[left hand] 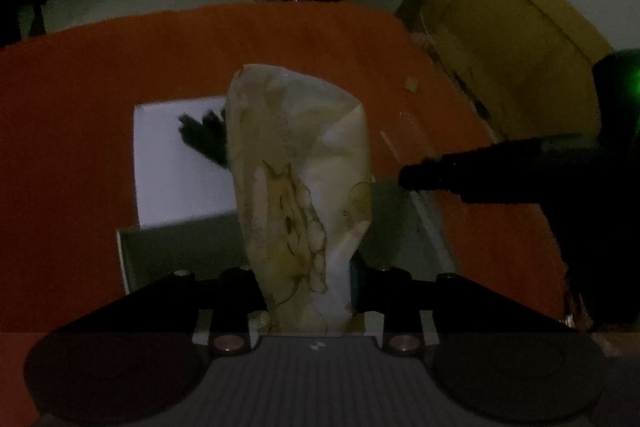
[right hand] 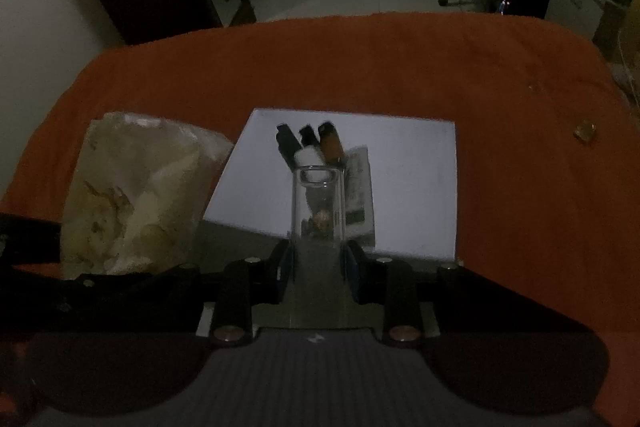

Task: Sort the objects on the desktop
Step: 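Carry the tissue pack with left tool while right tool carries the tube into the box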

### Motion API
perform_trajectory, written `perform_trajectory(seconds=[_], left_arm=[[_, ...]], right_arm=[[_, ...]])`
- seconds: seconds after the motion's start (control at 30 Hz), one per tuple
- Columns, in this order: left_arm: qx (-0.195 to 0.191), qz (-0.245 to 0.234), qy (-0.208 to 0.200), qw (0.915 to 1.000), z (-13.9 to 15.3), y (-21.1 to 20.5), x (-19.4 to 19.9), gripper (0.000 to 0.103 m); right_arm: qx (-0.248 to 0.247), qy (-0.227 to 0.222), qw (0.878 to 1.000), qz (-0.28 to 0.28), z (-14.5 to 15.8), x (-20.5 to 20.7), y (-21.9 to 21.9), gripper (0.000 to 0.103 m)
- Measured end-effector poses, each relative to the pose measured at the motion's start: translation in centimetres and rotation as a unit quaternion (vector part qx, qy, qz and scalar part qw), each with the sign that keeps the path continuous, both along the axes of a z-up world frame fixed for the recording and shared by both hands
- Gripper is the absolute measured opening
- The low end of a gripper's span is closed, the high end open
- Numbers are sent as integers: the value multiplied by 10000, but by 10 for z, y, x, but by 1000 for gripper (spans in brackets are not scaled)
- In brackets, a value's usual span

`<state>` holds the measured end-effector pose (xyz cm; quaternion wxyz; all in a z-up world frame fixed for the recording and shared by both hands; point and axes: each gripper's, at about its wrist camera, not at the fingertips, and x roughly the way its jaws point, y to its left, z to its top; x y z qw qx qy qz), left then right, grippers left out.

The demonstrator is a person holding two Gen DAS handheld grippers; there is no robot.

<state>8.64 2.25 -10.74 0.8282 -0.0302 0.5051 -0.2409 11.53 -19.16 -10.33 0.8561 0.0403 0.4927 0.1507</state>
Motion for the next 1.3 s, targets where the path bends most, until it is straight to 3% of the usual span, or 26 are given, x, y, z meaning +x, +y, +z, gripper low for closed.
perform_trajectory(seconds=[0.17, 0.3, 0.4, 0.57, 0.73, 0.83, 1.13, 1.3], left_arm=[[-43, -45, 190, 9998, -10, -1, -14, 27], [237, -83, 25, 9997, -26, -6, -23, 27], [202, 26, 205, 9996, -41, -5, -25, 27], [209, 119, 459, 9987, -59, -2, -27, 27], [243, 110, 1003, 9946, -87, -5, -30, 27], [319, 17, 1077, 9937, -98, -10, -34, 27], [607, -2, 1061, 9925, -124, -20, -27, 27], [779, 64, 1149, 9903, -141, -22, -23, 27]], right_arm=[[-30, 219, 9998, 17, -9, -31, -1, 32], [-43, 415, 9989, 226, -22, -52, 5, 32], [-160, 439, 9985, 282, -33, -65, 9, 32], [-270, 899, 9948, 402, -59, -75, 18, 32], [-480, 1233, 9890, 662, -82, -88, 28, 32], [-603, 1368, 9859, 756, -96, -91, 33, 32], [-975, 1088, 9827, 1141, -126, -81, 45, 32], [-1120, 1187, 9803, 1110, -153, -71, 44, 32]])
